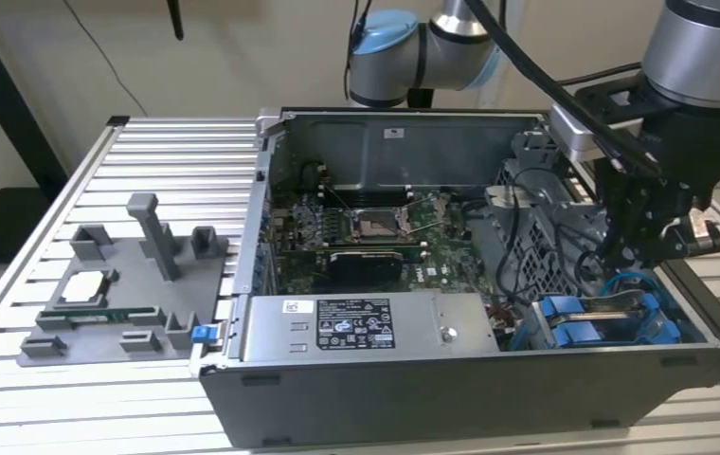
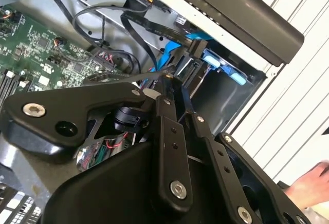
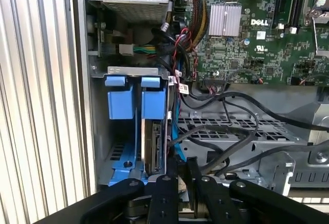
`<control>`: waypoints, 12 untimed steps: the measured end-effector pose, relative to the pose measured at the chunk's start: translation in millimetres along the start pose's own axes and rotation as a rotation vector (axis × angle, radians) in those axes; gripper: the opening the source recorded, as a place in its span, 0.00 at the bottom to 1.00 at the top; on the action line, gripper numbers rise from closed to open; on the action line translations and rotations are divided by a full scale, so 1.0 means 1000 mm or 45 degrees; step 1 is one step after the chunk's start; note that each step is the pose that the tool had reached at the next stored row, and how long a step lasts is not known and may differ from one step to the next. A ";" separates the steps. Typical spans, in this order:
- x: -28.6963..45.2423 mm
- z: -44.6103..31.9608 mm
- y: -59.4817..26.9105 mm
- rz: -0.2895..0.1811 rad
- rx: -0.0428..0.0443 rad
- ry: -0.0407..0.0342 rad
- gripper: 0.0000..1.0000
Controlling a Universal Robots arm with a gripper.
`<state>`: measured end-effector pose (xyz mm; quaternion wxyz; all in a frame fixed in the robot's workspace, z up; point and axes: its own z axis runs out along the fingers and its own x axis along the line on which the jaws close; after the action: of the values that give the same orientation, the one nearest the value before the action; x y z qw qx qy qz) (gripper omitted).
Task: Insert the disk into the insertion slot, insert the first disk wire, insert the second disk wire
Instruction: 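Insert the first disk wire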
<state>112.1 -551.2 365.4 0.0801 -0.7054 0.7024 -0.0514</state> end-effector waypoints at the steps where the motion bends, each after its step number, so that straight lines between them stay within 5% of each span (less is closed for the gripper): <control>1: 0.0003 0.0010 -0.0004 0.000 -0.003 0.0001 0.00; 6: 0.0034 0.0046 -0.0047 0.002 -0.040 0.0001 0.00; 12: 0.0111 0.0059 -0.0094 0.002 -0.052 -0.0003 0.00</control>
<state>122.5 -562.1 360.9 0.0659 -0.7063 0.7039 -0.0370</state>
